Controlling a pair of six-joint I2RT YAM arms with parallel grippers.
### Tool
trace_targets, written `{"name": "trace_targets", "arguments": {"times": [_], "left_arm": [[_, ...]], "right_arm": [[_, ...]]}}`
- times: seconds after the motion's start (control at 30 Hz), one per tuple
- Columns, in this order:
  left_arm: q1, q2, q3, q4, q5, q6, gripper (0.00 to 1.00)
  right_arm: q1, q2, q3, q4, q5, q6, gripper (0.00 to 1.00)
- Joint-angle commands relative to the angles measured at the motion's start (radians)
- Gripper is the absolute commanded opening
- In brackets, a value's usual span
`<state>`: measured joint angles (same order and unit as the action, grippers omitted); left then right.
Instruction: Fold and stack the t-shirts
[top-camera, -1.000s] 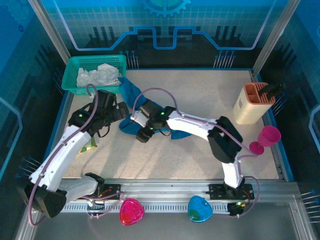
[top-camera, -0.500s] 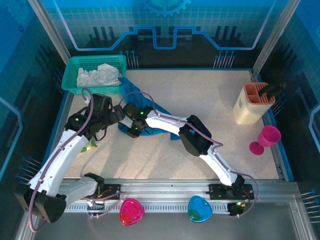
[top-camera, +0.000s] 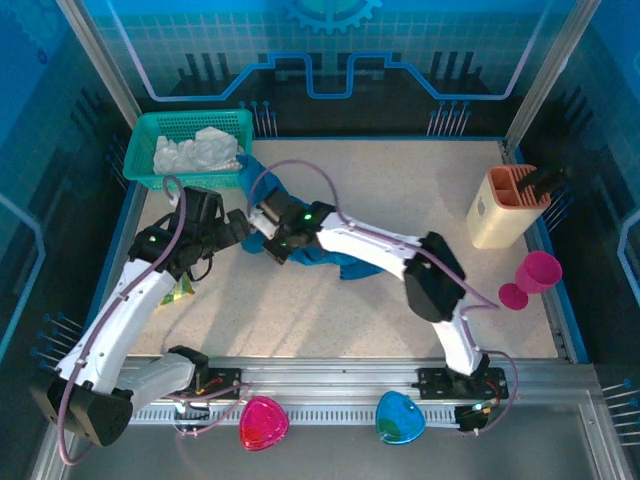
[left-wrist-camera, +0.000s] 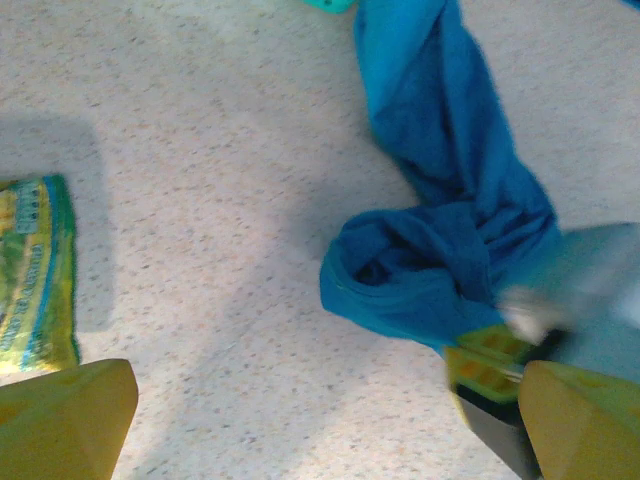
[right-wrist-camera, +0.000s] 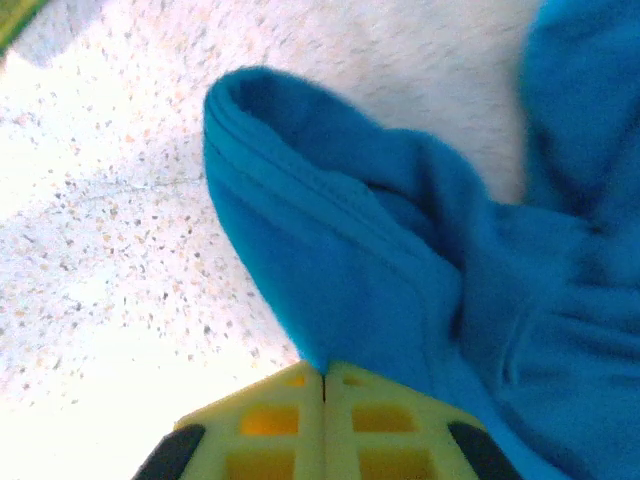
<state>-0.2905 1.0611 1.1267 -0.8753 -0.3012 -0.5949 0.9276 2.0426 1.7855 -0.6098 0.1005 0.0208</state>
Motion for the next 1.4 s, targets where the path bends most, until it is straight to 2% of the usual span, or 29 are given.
{"name": "trace_targets", "arguments": {"times": [0.0, 0.2, 0.43, 0.53, 0.8, 0.97, 1.17, 1.3, 1.37], "left_arm": [[0.007, 0.007, 0.031, -0.024, 0.058, 0.053, 0.99], [-0.027, 0.066, 0.048, -0.010, 0.116, 0.078, 0.99], [-0.173, 0.183, 0.067, 0.051, 0.090, 0.090, 0.99], [-0.217, 0.239, 0.073, 0.090, 0.079, 0.092, 0.99], [-0.251, 0.382, 0.093, 0.178, 0.062, 0.084, 0.95], [-0.251, 0.470, 0.118, 0.237, 0.027, 0.085, 0.92], [-0.250, 0.645, 0.214, 0.287, -0.010, 0.110, 0.81], [-0.248, 0.809, 0.346, 0.289, -0.004, 0.140, 0.71], [-0.243, 0.883, 0.412, 0.288, -0.004, 0.156, 0.70]], "right_arm": [[-0.048, -0.186, -0.063, 0.075, -0.017, 0.088, 0.00], [-0.237, -0.371, -0.234, 0.164, -0.080, 0.251, 0.00], [-0.505, -0.498, -0.388, 0.218, -0.058, 0.437, 0.00], [-0.575, -0.546, -0.449, 0.219, -0.016, 0.477, 0.00], [-0.688, -0.641, -0.596, 0.185, 0.145, 0.526, 0.00], [-0.741, -0.649, -0.653, 0.182, 0.187, 0.537, 0.00], [-0.768, -0.601, -0.670, 0.169, 0.248, 0.535, 0.00], [-0.779, -0.542, -0.649, 0.132, 0.323, 0.515, 0.00], [-0.791, -0.509, -0.629, 0.129, 0.340, 0.498, 0.00]]}}
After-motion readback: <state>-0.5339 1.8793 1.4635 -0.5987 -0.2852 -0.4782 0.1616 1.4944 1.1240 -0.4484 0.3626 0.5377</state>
